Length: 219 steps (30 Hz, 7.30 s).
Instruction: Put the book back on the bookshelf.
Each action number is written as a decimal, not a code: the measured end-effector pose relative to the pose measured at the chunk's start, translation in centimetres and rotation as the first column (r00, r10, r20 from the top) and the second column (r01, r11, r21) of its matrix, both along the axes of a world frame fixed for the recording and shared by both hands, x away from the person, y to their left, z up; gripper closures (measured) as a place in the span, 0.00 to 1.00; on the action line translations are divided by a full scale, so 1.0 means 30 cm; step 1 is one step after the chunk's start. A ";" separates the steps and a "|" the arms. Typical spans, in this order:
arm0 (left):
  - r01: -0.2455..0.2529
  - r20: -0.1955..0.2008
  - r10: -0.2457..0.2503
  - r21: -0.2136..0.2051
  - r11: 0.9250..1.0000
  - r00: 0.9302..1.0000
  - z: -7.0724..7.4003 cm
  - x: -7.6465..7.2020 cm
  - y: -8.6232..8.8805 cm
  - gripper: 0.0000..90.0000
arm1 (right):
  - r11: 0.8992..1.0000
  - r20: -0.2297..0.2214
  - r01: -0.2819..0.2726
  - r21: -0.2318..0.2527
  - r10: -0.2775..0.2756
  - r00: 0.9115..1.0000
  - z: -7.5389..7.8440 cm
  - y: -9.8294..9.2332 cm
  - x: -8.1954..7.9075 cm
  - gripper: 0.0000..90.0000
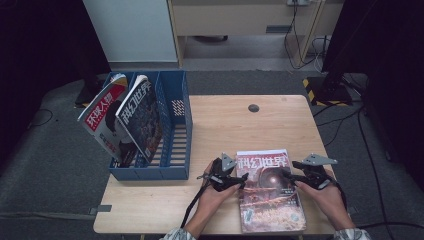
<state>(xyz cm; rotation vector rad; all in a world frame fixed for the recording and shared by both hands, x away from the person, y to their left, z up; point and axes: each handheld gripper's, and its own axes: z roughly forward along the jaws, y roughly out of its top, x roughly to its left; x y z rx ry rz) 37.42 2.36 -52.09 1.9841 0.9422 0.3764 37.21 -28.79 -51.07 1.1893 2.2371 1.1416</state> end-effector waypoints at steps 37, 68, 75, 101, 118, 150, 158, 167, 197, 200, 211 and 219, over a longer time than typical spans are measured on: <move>0.040 -0.093 -0.044 -0.051 0.998 0.995 -0.041 0.008 -0.012 0.15 | 0.996 -0.038 -0.086 -0.003 0.086 0.996 -0.028 0.050 -0.004 0.31; 0.008 -0.179 -0.023 -0.084 0.996 0.984 -0.033 0.027 -0.011 0.12 | 0.997 -0.044 -0.075 0.016 0.075 0.996 -0.033 0.052 -0.006 0.31; 0.052 -0.087 -0.072 -0.212 0.976 0.994 0.037 0.010 0.000 0.41 | 0.997 -0.051 -0.077 0.018 0.078 0.996 -0.032 0.048 -0.007 0.32; -0.019 -0.100 0.014 -0.049 0.999 0.995 -0.001 0.000 0.026 0.19 | 0.996 -0.071 -0.093 0.008 0.093 0.993 -0.024 0.060 -0.011 0.29; 0.029 -0.177 -0.046 -0.094 0.995 0.983 -0.050 -0.016 0.008 0.12 | 0.995 -0.087 -0.098 0.018 0.099 0.991 -0.021 0.053 -0.010 0.25; 0.027 -0.181 -0.046 -0.107 0.994 0.983 -0.053 0.055 -0.025 0.13 | 0.997 -0.094 -0.082 0.015 0.083 0.992 -0.021 0.039 -0.008 0.23; -0.001 -0.191 -0.024 -0.134 0.991 0.981 -0.052 0.062 -0.030 0.14 | 0.997 -0.067 -0.076 0.010 0.076 0.995 -0.012 0.043 -0.014 0.29; -0.055 -0.165 0.023 -0.196 0.979 0.986 -0.020 0.054 -0.001 0.34 | 0.998 -0.068 -0.064 0.017 0.065 0.996 -0.014 0.035 -0.011 0.34; -0.049 -0.180 0.023 -0.136 0.989 0.983 -0.053 0.063 -0.012 0.24 | 0.998 -0.079 -0.057 -0.004 0.057 0.995 -0.018 0.052 -0.012 0.27; -0.047 -0.169 0.024 -0.132 0.990 0.985 -0.051 0.057 -0.022 0.25 | 0.998 -0.074 -0.067 -0.009 0.066 0.995 -0.018 0.052 -0.011 0.26; -0.057 -0.155 0.034 -0.144 0.988 0.987 -0.032 0.060 -0.015 0.38 | 0.998 -0.092 -0.058 0.001 0.058 0.994 -0.018 0.038 -0.010 0.27; 0.017 -0.201 -0.081 -0.298 0.954 0.976 0.009 0.057 -0.007 0.48 | 0.999 -0.063 -0.053 -0.009 0.052 0.997 -0.017 0.040 -0.015 0.35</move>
